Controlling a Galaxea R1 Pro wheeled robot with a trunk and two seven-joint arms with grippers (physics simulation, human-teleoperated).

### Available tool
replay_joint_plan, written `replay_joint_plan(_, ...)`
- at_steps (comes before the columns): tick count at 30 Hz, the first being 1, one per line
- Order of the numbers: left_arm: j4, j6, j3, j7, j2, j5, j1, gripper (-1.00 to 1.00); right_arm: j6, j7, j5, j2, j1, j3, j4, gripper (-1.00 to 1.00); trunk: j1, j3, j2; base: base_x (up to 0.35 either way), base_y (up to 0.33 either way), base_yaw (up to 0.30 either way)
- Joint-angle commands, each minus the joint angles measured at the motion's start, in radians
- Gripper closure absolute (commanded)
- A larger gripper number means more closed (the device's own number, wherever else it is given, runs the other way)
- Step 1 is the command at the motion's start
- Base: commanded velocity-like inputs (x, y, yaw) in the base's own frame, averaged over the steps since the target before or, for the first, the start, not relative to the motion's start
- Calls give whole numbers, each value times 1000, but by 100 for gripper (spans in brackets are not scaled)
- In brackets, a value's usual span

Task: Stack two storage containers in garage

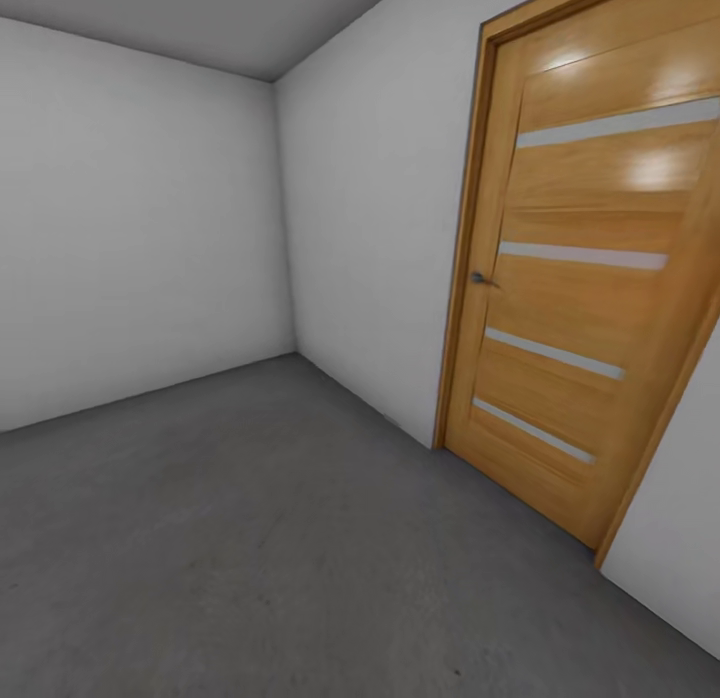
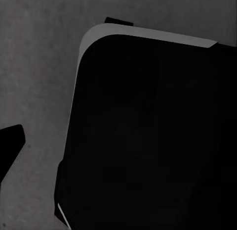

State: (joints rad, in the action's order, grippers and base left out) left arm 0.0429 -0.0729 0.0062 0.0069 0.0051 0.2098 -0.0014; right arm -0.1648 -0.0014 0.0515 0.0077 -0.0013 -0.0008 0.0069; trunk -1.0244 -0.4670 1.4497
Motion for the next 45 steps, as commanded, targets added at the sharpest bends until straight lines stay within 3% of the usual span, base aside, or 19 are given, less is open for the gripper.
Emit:
replay_joint_plan(1,0,-2,0,1,0,5,0,-100,-4,0,5,0,0,-1,1,-100,-1,-1,0,323,0,0)
replay_joint_plan(31,0,-2,0,1,-1,5,0,-100,-4,0,5,0,0,-1,1,-100,-1,-1,0,321,0,0)
replay_joint_plan(45,0,-4,0,1,-1,5,0,-100,-3,2,-2,-3,0,-8,1,-100,-1,-1,0,43,0,0)
